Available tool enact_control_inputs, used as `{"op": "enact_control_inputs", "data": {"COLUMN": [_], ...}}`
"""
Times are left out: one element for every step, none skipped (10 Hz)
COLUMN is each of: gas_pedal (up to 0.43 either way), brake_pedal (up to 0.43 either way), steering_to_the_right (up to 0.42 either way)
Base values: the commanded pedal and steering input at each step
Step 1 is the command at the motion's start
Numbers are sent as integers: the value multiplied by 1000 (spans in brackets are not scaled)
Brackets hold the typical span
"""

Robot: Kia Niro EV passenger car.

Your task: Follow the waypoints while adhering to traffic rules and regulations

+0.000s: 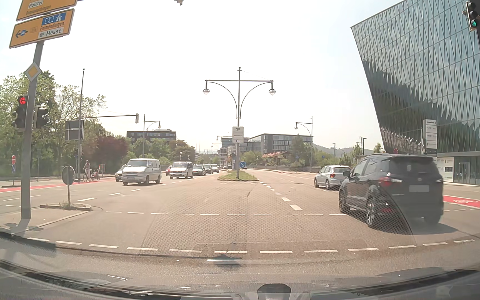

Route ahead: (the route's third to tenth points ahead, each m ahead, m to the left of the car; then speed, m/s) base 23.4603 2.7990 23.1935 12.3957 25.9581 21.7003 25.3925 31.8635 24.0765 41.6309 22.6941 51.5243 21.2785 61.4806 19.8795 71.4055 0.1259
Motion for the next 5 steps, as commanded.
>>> {"op": "enact_control_inputs", "data": {"gas_pedal": [0, 0, 0, 0, 0], "brake_pedal": [159, 165, 177, 183, 189], "steering_to_the_right": [-5, -5, -5, -5, -5]}}
